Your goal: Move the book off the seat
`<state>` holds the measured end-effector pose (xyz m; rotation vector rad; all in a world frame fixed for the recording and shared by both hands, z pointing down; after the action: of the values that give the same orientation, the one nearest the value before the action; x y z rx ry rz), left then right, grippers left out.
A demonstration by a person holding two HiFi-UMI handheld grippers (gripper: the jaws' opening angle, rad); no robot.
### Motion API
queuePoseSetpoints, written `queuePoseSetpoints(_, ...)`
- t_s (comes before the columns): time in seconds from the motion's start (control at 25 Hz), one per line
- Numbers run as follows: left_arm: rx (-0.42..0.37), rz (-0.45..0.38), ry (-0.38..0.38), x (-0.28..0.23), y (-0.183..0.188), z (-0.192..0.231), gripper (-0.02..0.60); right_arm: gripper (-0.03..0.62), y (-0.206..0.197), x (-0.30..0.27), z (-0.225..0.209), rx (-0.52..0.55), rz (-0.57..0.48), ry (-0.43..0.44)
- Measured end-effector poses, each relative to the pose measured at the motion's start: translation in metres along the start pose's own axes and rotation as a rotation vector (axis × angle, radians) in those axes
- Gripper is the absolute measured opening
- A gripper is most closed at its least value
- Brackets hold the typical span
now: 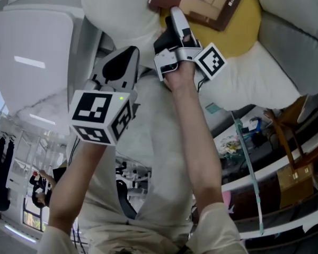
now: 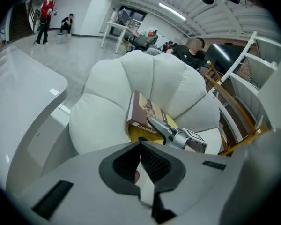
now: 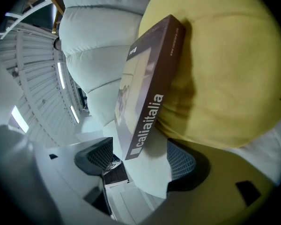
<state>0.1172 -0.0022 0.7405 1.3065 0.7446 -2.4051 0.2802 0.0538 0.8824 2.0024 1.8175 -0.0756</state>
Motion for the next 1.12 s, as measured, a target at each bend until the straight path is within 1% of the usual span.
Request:
queuePoseSetpoints(0.12,0.019,-0.001,0.003,-0.003,-0.003,0.006,0.012,0.362,0.001,-0.003,-0.004,0.005,-0.012,-0.017)
queuePoseSetpoints(0.28,0.046,-0.002,-0.009,-0.006,-0.005,0.016,0.012,0.352,0.001,-0.012,-0.008,-0.044,-0.034,0.018)
queuePoseSetpoints(0.4,0.059,-0.002,-0.018,-0.006,-0.008,0.017,0.012,0.305,0.0,-0.014,-0.012,-0.08,-0.054,0.025)
queuePoseSetpoints(0.56,0.069,-0.006,-0.031,-0.004,-0.011,0.019,0.012,0.273,0.004,-0.013,-0.01,-0.09,-0.093,0.07)
queuePoseSetpoints(0.68,0.084,-0.02,-0.029,0.001,-0.013,0.022,0.012,0.199,0.006,-0.013,-0.007,-0.083,-0.119,0.087)
queuePoseSetpoints(0.84,0.097,-0.029,-0.029,0.004,-0.015,0.024,0.012,0.184,0.005,-0.013,-0.006,-0.055,-0.136,0.091)
queuePoseSetpoints(1.0,0.118,-0.041,-0.026,0.011,-0.017,0.025,0.012,0.17,0.0,-0.01,-0.003,-0.058,-0.163,0.098)
queuePoseSetpoints(1.12,0.129,-0.058,-0.024,0.019,-0.016,0.028,0.012,0.164,0.0,-0.005,0.002,-0.039,-0.172,0.101)
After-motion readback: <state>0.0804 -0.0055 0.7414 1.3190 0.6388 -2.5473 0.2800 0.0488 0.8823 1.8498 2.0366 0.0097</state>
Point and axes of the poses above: the fingertips, and each gripper's own axes: x backward along the fingers, z to its left, y out of its top, the point moved 9 cm from there along x, backward along the fingers, and after that the axes turned 8 degrees about z, right-handed, at the moved point
